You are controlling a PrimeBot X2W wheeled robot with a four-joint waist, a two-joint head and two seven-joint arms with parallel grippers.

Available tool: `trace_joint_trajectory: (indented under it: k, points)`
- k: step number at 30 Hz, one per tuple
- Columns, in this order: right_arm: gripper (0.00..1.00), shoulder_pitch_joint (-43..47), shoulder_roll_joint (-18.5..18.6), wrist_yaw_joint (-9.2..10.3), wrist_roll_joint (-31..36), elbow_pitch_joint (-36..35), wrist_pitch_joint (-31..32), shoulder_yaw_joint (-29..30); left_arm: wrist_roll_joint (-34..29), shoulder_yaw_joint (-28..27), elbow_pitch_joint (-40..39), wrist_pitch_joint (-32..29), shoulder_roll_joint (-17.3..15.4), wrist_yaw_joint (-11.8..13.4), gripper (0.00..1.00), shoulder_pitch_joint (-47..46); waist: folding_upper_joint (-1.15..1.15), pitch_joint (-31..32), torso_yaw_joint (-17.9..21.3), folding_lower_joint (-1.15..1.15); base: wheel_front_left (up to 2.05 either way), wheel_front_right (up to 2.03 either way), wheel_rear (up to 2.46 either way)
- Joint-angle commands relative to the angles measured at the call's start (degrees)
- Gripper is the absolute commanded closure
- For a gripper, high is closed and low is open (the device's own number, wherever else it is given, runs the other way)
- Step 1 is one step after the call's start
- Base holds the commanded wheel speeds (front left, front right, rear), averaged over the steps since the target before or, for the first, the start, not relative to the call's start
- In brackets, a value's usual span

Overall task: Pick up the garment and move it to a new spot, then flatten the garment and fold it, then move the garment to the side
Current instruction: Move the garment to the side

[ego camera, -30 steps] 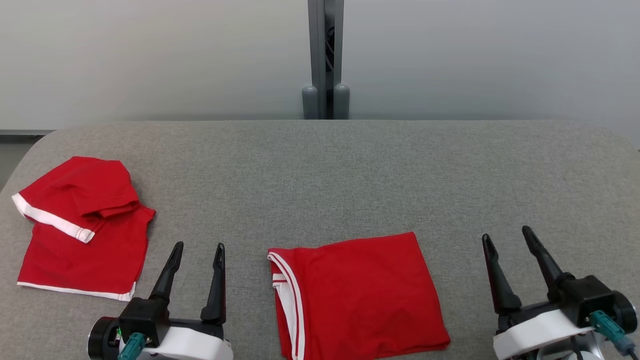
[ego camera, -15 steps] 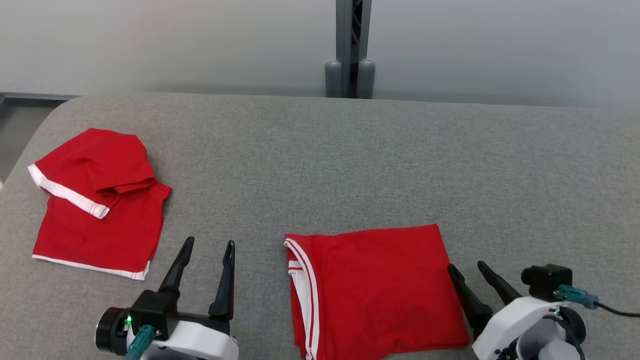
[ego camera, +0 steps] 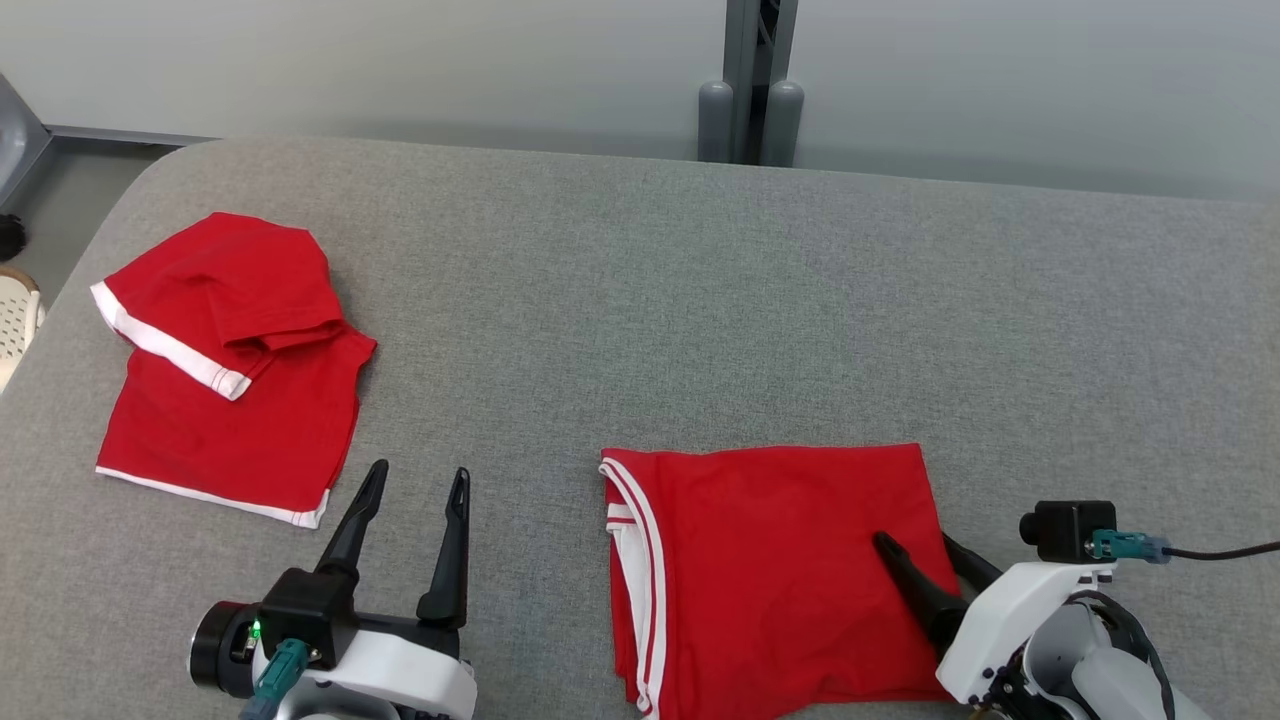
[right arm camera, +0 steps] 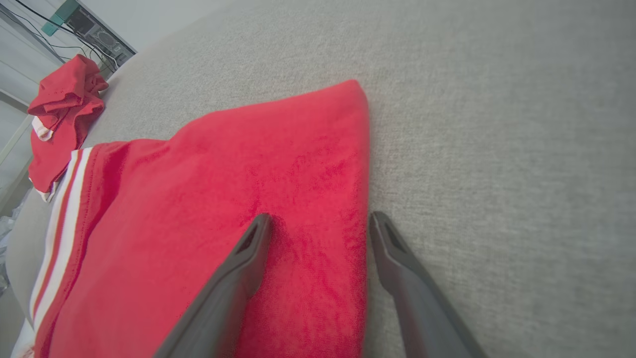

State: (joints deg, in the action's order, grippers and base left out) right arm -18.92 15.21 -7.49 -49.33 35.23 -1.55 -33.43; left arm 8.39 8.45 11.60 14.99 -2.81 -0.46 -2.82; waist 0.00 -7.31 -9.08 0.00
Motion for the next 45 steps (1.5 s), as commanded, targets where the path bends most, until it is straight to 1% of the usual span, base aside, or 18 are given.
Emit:
trace_joint_trajectory:
  k: [1,3,4,5,6,7,10,15,19,24,25,26,30,33,34,35,40,45]
  points:
    - [0.0,0.31,-0.12,-0.01,-1.24,0.63,1.08,-1.28,-0.45,-0.13,-0.2,0.19,-0.2,-0.16,0.0,-0.56,0.0,-0.17,-0.06,0.0,0.0,0.0,0.0]
    - [0.0,-0.13,0.06,-0.01,-2.67,0.45,1.31,-2.46,-0.45,-0.05,-0.28,0.19,-0.2,-0.11,0.0,-0.64,0.0,-0.44,-0.02,0.0,0.0,0.0,0.0]
    - [0.19,-0.41,0.24,-0.01,-3.2,0.47,1.3,-2.94,-0.45,0.05,-0.27,0.19,-0.19,-0.11,0.0,-0.74,0.0,-0.55,0.02,0.0,0.0,0.0,0.0]
    - [0.63,-0.74,0.48,-0.01,-3.37,0.5,1.22,-3.64,-0.46,0.13,-0.22,0.19,-0.2,-0.17,0.0,-0.87,0.0,-0.67,0.08,0.0,0.0,0.0,0.0]
    - [0.91,-1.03,0.77,-0.01,-3.35,0.53,0.82,-4.3,-0.5,0.25,-0.18,0.19,-0.19,-0.24,0.0,-1.04,0.0,-0.79,0.17,0.0,0.0,0.0,0.0]
    - [1.0,-1.43,1.05,-0.01,-3.28,0.71,0.45,-4.84,-0.6,0.36,-0.16,0.19,-0.21,-0.29,0.0,-1.2,0.0,-0.91,0.29,0.0,0.0,0.0,0.0]
    - [1.0,-2.97,2.38,0.01,-2.63,1.43,-1.14,-6.2,-0.85,0.57,-0.04,0.19,-0.2,-0.4,0.0,-1.57,0.0,-1.1,0.83,0.0,0.0,0.0,0.0]
    - [1.0,-5.76,5.73,0.07,-0.24,2.3,-3.55,-9.49,-0.25,1.56,-0.13,0.19,-0.2,-0.23,0.0,-1.83,0.0,-1.26,2.11,0.0,0.0,0.0,0.0]
    - [1.0,-8.62,9.43,0.06,1.5,2.2,-4.38,-11.48,0.26,2.79,-0.71,0.19,-0.19,0.11,0.0,-2.75,0.0,-1.92,3.4,0.0,0.0,0.0,0.0]
    - [1.0,-12.81,16.3,0.06,3.77,1.84,-4.5,-12.75,0.48,4.62,-1.66,0.19,-0.2,0.25,0.0,-4.59,0.0,-4.62,4.89,0.0,0.0,0.0,0.0]
    - [1.0,-14.14,19.08,0.05,4.52,2.04,-4.77,-12.52,0.37,5.46,-2.02,0.19,-0.19,0.16,0.0,-5.89,0.0,-6.18,5.39,0.0,0.0,0.0,0.0]
    - [1.0,-14.84,20.34,0.05,4.52,2.13,-4.69,-12.21,0.27,5.91,-2.12,0.19,-0.21,0.15,0.0,-6.55,0.0,-7.17,5.68,0.0,0.0,0.0,0.0]
    - [1.0,-16.76,25.49,0.05,5.86,4.11,-5.38,-10.06,0.37,7.67,-2.61,0.19,-0.21,0.02,0.0,-9.08,0.0,-10.8,6.48,0.0,0.0,0.0,0.0]
    - [1.0,-18.93,28.65,0.04,9.15,8.33,-6.74,-6.66,0.53,8.76,-3.12,0.19,-0.2,-0.04,0.0,-11.02,0.0,-13.84,7.14,0.0,0.0,0.0,0.0]
    - [1.0,-19.68,29.07,0.05,10.41,10.05,-7.41,-5.25,0.52,9.09,-3.3,0.19,-0.19,-0.17,0.0,-11.57,0.0,-14.83,7.36,0.0,0.0,0.0,0.0]
    - [1.0,-19.68,29.07,0.05,10.41,10.05,-7.41,-5.25,0.52,9.09,-3.3,0.19,-0.19,-0.17,0.0,-11.57,0.0,-14.83,7.36,0.0,0.0,0.0,0.0]
    - [1.0,-24.22,29.33,0.01,18.28,17.53,-10.08,1.94,0.5,10.21,-3.85,0.19,-0.21,-0.56,0.0,-14.47,0.0,-19.82,8.32,0.0,0.0,0.0,0.0]
    - [1.0,-28.28,29.81,0.01,26.95,23.6,-11.2,8.5,0.18,11.0,-4.54,0.19,-0.22,-0.86,0.0,-17.2,0.0,-23.94,8.17,0.0,0.0,0.0,0.0]
